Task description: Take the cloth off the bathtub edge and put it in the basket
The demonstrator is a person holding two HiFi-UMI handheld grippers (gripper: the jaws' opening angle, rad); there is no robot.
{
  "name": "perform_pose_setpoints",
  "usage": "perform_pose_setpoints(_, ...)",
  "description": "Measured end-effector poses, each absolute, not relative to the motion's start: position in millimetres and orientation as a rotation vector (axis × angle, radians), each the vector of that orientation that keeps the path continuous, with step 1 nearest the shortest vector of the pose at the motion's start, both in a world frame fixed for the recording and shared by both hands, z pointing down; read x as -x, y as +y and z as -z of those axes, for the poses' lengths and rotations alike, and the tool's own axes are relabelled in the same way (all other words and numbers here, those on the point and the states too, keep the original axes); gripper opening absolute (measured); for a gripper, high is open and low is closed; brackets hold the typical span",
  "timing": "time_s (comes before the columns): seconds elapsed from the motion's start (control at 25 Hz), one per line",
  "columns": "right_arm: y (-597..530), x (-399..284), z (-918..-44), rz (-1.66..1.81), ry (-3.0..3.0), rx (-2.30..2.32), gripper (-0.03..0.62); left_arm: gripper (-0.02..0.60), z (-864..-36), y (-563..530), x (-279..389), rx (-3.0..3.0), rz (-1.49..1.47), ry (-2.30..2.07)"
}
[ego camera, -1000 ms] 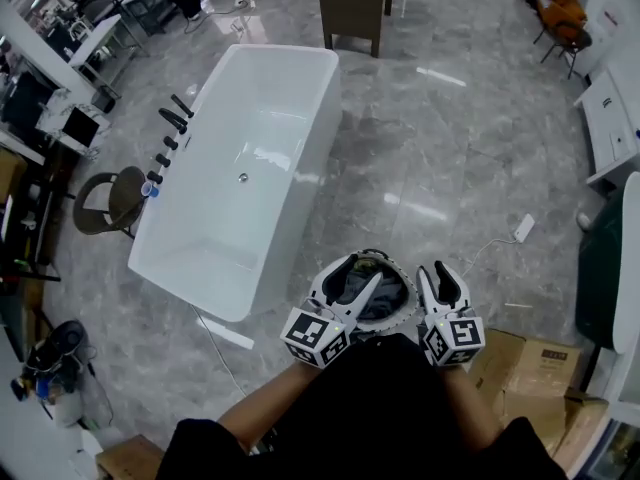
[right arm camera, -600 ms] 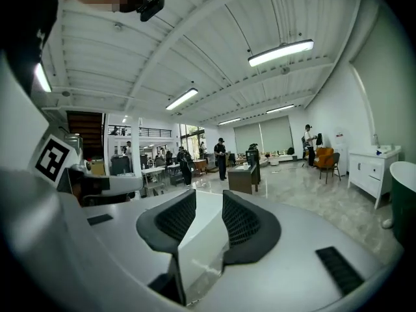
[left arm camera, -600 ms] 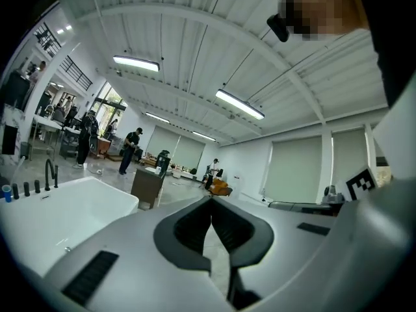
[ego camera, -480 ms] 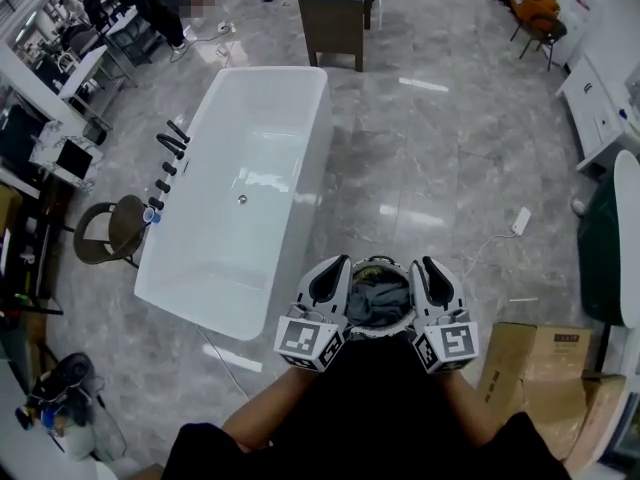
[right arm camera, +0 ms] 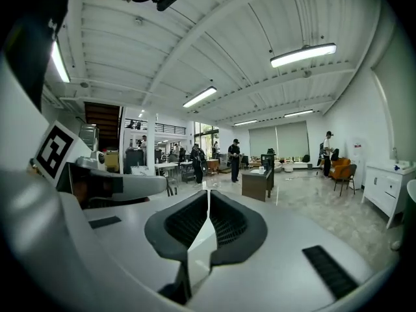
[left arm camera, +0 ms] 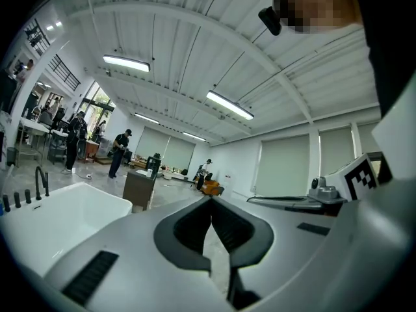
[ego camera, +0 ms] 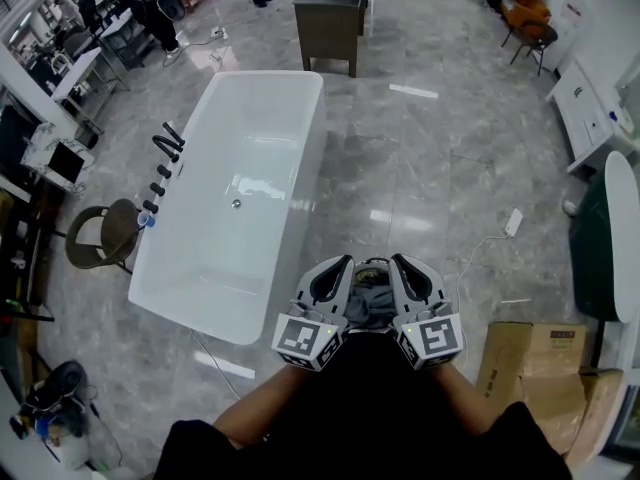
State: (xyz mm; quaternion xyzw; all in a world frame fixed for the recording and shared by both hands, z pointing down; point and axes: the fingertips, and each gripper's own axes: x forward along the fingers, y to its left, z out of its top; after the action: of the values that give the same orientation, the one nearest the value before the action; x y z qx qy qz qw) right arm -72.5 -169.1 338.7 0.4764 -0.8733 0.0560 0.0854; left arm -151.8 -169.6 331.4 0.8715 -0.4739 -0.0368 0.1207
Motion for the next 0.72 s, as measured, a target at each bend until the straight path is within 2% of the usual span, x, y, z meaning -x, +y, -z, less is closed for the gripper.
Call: perform_pose_setpoints(0.72,-164.2,47.5,-343.8,-0.18,-2.52,-1.561,0.031,0.015,-341.3,-170.8,133.9,-2.581,0.101,-1.283)
